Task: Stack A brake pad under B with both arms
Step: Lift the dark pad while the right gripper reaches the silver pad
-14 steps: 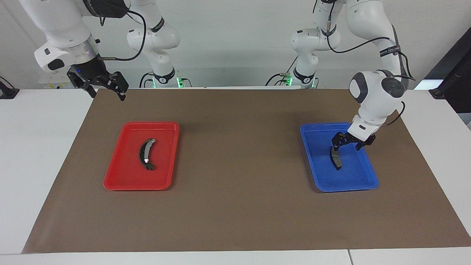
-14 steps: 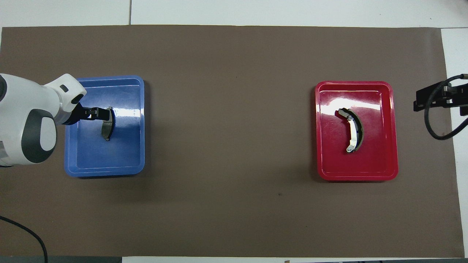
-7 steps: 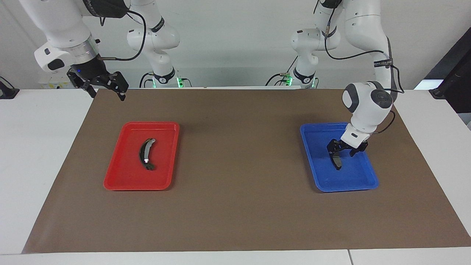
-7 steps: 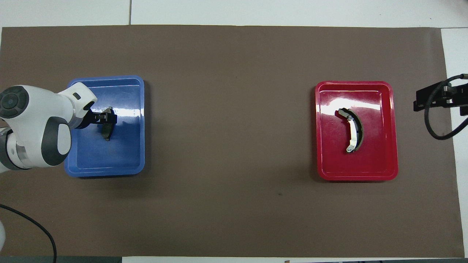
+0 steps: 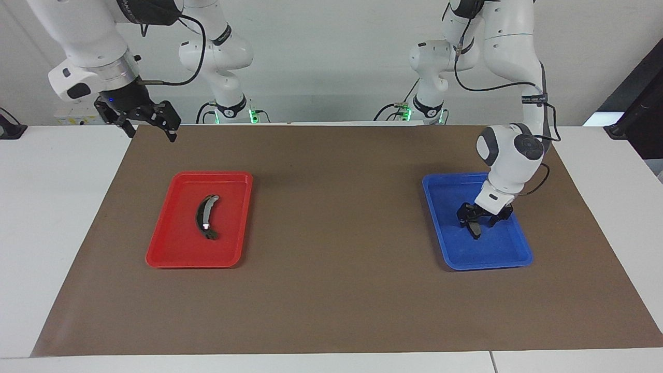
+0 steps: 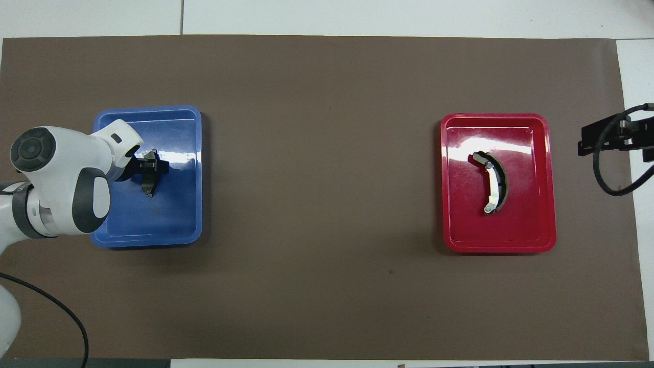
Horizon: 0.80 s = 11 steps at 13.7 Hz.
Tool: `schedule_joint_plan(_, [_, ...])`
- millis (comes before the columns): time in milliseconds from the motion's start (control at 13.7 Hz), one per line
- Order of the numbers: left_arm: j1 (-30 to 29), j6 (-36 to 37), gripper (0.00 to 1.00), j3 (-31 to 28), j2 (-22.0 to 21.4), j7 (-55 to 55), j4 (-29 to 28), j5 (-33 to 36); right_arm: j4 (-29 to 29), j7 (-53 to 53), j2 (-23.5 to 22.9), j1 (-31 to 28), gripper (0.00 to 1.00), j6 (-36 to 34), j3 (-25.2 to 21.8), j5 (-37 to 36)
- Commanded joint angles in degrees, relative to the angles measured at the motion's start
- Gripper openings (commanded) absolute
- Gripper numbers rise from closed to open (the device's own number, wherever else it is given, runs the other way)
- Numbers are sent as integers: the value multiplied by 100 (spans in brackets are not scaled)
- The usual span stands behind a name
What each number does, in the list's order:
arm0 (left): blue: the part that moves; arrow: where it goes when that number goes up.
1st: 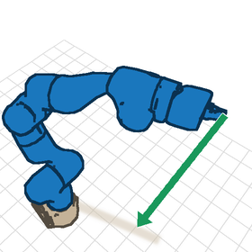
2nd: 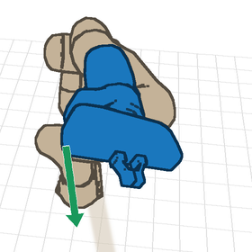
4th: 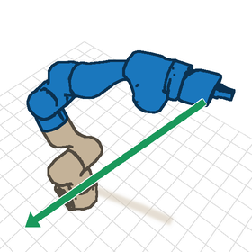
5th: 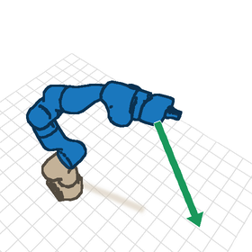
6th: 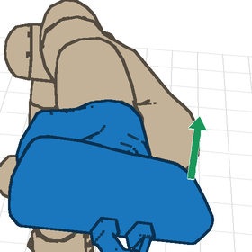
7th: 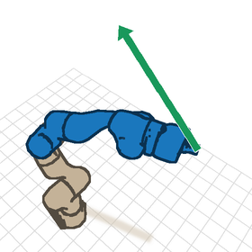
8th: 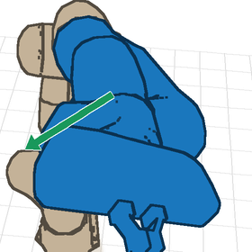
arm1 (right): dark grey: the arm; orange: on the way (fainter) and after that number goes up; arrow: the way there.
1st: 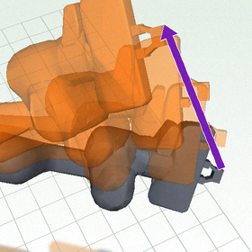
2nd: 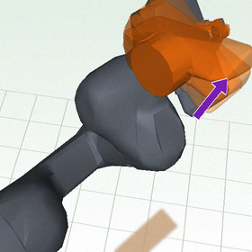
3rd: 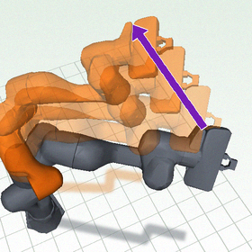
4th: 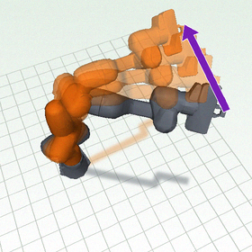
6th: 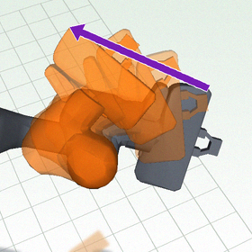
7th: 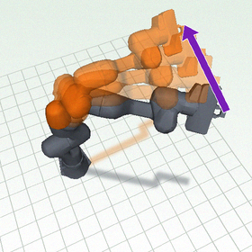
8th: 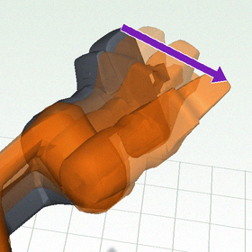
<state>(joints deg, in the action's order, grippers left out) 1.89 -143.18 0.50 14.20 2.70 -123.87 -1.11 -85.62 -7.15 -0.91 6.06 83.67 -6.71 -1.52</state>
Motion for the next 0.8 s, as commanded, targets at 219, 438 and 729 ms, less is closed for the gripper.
schedule_joint_plan(219, [66,308,1,-15,-330,-692,-85,85,-77,91,47,-61,100,35,38,-42])
schedule_joint_plan(438, [101,536,1,-15,-567,-700,-41,85,-77,100,47,-69,100,27,12,-42])
schedule_joint_plan(729, [565,1940,1,-6,-727,-1033,1002,85,-488,125,222,-69,100,271,12,-42])
